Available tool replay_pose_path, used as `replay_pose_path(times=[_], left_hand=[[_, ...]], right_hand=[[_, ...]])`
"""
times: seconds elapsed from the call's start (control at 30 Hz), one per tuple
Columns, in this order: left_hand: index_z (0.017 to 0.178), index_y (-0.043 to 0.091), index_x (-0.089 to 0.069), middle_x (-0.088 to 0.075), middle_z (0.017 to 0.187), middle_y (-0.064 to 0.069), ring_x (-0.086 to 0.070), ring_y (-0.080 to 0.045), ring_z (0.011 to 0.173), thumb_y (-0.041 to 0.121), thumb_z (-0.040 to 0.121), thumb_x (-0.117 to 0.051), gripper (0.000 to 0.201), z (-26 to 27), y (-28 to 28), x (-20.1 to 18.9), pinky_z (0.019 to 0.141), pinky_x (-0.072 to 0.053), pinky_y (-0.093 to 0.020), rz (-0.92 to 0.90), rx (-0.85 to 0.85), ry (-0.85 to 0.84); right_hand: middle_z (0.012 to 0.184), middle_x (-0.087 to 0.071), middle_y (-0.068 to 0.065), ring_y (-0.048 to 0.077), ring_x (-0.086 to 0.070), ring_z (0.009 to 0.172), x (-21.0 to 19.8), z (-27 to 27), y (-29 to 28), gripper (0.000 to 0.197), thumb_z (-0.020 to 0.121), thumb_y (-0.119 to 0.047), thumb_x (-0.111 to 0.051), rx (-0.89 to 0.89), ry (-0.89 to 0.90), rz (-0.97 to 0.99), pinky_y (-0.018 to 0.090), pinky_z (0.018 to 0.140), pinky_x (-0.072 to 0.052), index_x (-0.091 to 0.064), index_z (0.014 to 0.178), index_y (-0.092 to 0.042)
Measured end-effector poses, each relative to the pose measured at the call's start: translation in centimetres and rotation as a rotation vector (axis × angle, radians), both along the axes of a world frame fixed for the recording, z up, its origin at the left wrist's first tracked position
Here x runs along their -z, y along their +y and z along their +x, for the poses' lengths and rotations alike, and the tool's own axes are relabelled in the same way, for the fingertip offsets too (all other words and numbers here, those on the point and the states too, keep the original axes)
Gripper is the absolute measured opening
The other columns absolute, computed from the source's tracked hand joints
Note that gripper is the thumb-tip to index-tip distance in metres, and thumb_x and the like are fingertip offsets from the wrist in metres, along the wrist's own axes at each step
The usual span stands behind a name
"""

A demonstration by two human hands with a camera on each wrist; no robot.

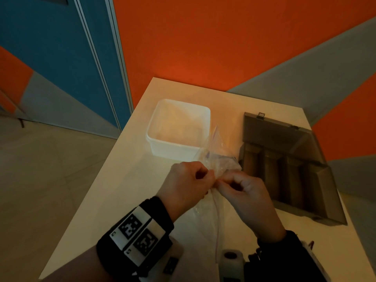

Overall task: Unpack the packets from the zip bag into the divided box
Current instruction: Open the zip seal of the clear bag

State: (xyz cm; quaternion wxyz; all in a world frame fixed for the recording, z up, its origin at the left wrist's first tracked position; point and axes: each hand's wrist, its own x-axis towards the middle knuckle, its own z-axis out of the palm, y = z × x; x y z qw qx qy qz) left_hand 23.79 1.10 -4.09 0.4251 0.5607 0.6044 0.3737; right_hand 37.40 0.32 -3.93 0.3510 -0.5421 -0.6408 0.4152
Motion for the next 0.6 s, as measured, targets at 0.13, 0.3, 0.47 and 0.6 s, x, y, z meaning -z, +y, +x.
replay_pose_path(times=[0.13,0.3,0.47,0.6], left_hand=[[0.07,-0.004,-0.064,-0.068,0.068,-0.023,-0.065,-0.033,0.063,0.017,0.081,-0.053,0.026,0.0,0.1,0.0,0.063,-0.056,-0.04,0.113,0.051,0.078],[0.073,-0.005,-0.065,-0.064,0.069,-0.02,-0.061,-0.019,0.056,0.013,0.081,-0.056,0.022,0.3,-0.2,0.2,0.049,-0.052,-0.015,0.104,0.161,-0.038],[0.064,0.0,-0.066,-0.061,0.054,-0.004,-0.057,-0.006,0.048,0.009,0.08,-0.055,0.021,0.7,0.2,0.4,0.05,-0.052,-0.014,-0.028,0.062,-0.216],[0.058,0.006,-0.066,-0.06,0.041,0.007,-0.058,-0.007,0.046,0.005,0.08,-0.054,0.025,1.2,0.3,0.1,0.053,-0.055,-0.019,-0.151,0.003,-0.405]], right_hand=[[0.071,-0.058,-0.011,0.002,-0.052,0.068,0.1,-0.4,0.2,0.013,0.075,-0.022,-0.065,0.056,-0.085,0.08,0.01,0.059,-0.04,-0.062,0.063,-0.02],[0.075,-0.058,-0.017,-0.007,-0.053,0.076,-0.5,0.2,1.1,0.021,0.08,-0.02,-0.063,0.061,-0.13,0.134,0.004,0.067,-0.041,-0.057,0.067,-0.035],[0.081,-0.067,0.005,0.018,-0.057,0.078,0.4,0.5,1.7,0.014,0.084,-0.01,-0.058,0.202,0.175,-0.043,0.034,0.076,-0.048,-0.066,0.073,-0.014],[0.068,-0.065,0.007,0.019,-0.061,0.066,0.7,-0.1,1.2,0.01,0.071,-0.014,-0.059,0.302,0.778,-0.431,0.032,0.064,-0.056,-0.066,0.069,-0.008]])
